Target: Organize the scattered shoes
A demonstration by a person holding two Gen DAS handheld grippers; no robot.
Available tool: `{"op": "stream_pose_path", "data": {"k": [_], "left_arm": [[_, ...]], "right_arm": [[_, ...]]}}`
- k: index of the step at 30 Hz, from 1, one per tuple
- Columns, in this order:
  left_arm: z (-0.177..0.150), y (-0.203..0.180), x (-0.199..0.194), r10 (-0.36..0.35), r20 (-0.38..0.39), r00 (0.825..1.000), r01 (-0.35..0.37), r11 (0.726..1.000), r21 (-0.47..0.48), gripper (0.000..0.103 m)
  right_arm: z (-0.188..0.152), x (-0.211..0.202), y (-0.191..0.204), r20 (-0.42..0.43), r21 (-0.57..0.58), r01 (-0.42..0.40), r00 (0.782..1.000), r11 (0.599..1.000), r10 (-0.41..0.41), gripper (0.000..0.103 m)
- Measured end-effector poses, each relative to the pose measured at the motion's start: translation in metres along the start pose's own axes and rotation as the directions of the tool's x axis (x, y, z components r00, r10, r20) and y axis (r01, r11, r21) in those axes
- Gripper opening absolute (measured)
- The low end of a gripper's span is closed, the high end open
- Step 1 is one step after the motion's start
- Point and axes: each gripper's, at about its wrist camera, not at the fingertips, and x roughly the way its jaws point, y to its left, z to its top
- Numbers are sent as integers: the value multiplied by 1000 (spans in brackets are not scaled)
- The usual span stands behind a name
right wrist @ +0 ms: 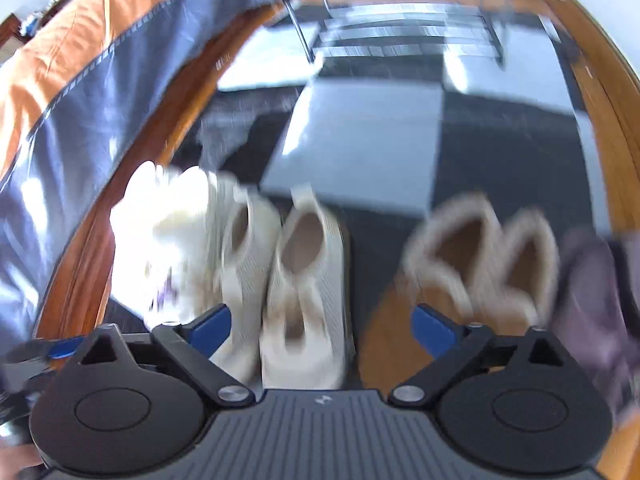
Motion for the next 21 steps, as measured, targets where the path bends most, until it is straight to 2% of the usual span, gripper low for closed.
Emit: {"op": "stream_pose_path", "data": {"k": [1, 2, 5, 6, 9, 10, 12, 13, 15, 17, 18, 19, 21], "left_arm": [[-9, -14, 0, -31, -10, 999, 31, 999, 11, 103], [-23, -31, -4, -23, -5, 1000, 23, 998, 57, 103], [-52, -67, -16, -28, -1, 1000, 28, 979, 202, 103], [-59, -73, -19, -28, 10, 1000, 25, 976, 218, 103], [-76, -82, -27, -26, 32, 999, 18, 974, 226, 103], [-75, -81, -29, -18, 36, 999, 10, 978, 207, 103], [-74, -80, -34, -1, 45, 999, -7, 985, 173, 103], [-74, -80, -37, 13, 60, 998, -24, 984, 176, 103], [-76, -85, -43, 50, 101, 994, -70, 977, 202, 103], [-76, -89, -45, 64, 123, 990, -92, 968, 234, 103], [-77, -92, -46, 67, 132, 989, -99, 963, 251, 103], [-77, -94, -46, 74, 137, 988, -108, 958, 266, 103], [-78, -95, -43, 102, 124, 987, -132, 953, 273, 103]], "right_arm": [[-12, -9, -4, -14, -19, 11, 1000, 1000, -11, 98], [-26, -19, -7, -22, -46, 26, 999, 999, -27, 98], [-63, -42, -17, 1, -76, 145, 989, 986, -146, 98], [-75, -50, -20, 13, -69, 161, 987, 985, -160, 98], [-116, -72, -15, 32, -92, 180, 984, 979, -178, 98], [-128, -74, -6, 45, -106, 163, 986, 981, -159, 98], [-146, -72, 8, 77, -107, 122, 990, 987, -114, 99], [-149, -66, 11, 90, -97, 141, 987, 985, -133, 99], [-152, -53, 17, 124, -83, 223, 969, 971, -212, 99], [-151, -46, 25, 181, -55, 351, 924, 935, -336, 99], [-151, -46, 27, 198, -42, 387, 907, 921, -372, 99], [-152, -45, 33, 220, -41, 400, 897, 915, -383, 99], [-155, -44, 37, 240, -28, 379, 901, 925, -362, 99]]}}
